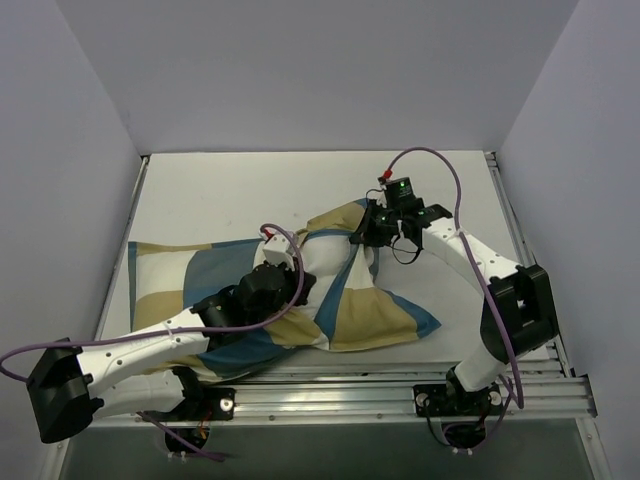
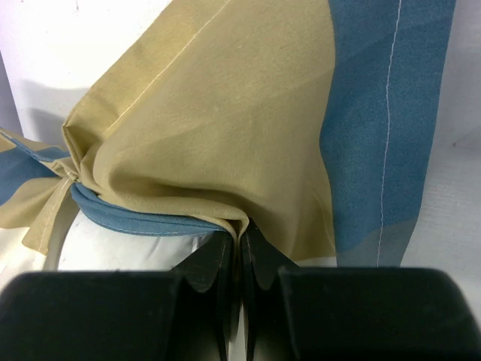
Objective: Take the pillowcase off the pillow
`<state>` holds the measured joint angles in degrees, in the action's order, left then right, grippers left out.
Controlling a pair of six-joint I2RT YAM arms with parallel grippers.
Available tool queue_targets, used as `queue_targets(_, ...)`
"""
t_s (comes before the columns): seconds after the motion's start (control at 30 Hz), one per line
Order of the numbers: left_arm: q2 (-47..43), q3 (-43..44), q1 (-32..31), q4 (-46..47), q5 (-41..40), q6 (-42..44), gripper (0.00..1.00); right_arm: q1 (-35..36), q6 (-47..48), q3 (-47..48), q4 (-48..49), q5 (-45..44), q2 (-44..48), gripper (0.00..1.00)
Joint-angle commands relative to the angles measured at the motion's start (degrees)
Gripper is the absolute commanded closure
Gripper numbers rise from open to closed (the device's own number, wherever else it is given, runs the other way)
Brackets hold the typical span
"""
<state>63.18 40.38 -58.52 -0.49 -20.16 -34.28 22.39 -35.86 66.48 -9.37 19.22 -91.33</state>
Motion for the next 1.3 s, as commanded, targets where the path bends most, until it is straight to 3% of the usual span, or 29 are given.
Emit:
queue_targets(0.0,-9.90,-3.46,-4.58,-21.66,6.81,-3.24,0.98,-15.88,3.16,4.18,13.24,-32.85,-4.03,1.00)
queue_targets(0.27,-13.08,-2.68,-4.67,-19.55,1.54,-1.76,0.98,-14.66,6.05,1.39,13.24,-27.05,-4.04,1.00)
queue_targets(0.43,-12.38,-0.75,-4.67,-12.36,-1.81,2.72,0.98,-11.42,9.13,-3.63,13.42,-19.93,-1.22,1.00)
queue_targets(0.6,-13.78,-3.28,-7.39,-3.74,3.37,6.60,0.98,-13.24,7.91,-4.25,10.94,-25.38,-1.40,1.00)
queue_targets(0.73,-15.53,-3.46,-7.48,-8.11,3.56,5.46,0.98,-16.41,5.81,-2.33,11.04,-27.57,-1.66,1.00)
queue_targets(0.93,-25.90,-7.77,-7.40,-13.30,-2.16,0.89,0.98,-22.13,1.67,1.02,9.90,-31.78,-0.08,1.00)
queue_targets(1.13,-29.60,-10.32,-7.31,-13.67,-2.60,-0.26,0.98,-21.52,1.31,1.38,9.63,-30.39,-0.87,1.00)
queue_targets(1.27,-25.93,-9.80,-7.40,-7.44,-0.50,5.51,0.98,-14.94,4.47,-1.61,10.60,-27.49,-1.56,1.00)
